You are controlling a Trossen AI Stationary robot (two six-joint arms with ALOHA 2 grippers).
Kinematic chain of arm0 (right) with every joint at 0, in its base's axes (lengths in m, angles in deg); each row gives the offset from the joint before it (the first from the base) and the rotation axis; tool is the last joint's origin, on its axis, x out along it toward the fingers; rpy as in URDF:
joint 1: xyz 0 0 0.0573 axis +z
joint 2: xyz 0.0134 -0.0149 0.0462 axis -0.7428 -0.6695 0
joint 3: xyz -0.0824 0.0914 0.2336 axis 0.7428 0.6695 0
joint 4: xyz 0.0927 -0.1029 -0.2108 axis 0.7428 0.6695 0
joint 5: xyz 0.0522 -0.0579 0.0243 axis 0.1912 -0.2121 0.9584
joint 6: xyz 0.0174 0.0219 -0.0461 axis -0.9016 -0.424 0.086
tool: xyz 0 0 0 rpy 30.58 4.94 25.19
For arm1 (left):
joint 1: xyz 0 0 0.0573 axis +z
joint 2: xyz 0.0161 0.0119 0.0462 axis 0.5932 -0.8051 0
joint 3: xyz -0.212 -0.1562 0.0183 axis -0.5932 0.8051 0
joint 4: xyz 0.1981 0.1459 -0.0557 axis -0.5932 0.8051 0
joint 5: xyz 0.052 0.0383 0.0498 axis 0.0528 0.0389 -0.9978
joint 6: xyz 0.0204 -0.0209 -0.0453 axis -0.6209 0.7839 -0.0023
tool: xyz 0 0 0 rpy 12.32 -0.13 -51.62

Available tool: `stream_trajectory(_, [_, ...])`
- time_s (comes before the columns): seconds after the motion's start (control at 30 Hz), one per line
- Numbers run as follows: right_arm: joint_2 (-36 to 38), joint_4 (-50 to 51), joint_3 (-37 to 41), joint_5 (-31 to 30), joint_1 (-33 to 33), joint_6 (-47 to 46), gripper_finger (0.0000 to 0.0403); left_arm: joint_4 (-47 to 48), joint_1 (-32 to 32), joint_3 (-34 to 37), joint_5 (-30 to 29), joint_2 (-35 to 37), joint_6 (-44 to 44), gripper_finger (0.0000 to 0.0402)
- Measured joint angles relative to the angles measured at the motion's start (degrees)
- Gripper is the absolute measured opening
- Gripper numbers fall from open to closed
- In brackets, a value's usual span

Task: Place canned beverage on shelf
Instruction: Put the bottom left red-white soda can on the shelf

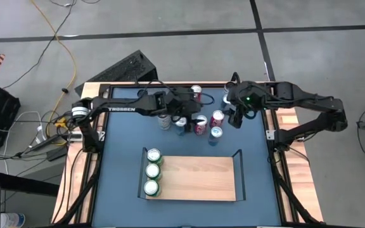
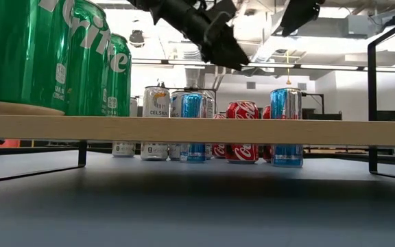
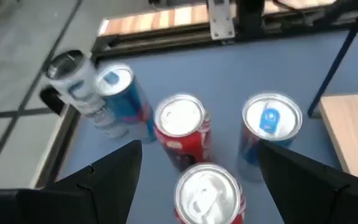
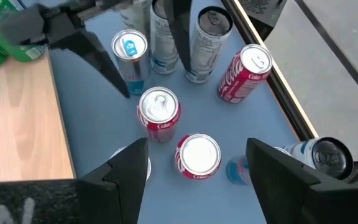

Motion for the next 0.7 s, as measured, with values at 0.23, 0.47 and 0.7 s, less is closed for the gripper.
stream_trajectory(0.23, [0.00, 0.51, 0.29, 0.03, 0.45, -0.05, 0.0256, -1.91, -0.12, 0.04, 1.59, -4.19, 1.04, 0.0304])
stream_trajectory(0.47, [-0.02, 1.49, 0.29, 0.05, 0.54, 0.00, 0.0256, -1.16, -0.15, 0.12, 1.60, -6.72, 1.15, 0.0304])
stream_trajectory(0.7, [-0.02, 1.58, 0.29, 0.10, 0.54, 0.04, 0.0256, -0.60, -0.15, 0.05, -1.91, -7.92, 0.07, 0.0304])
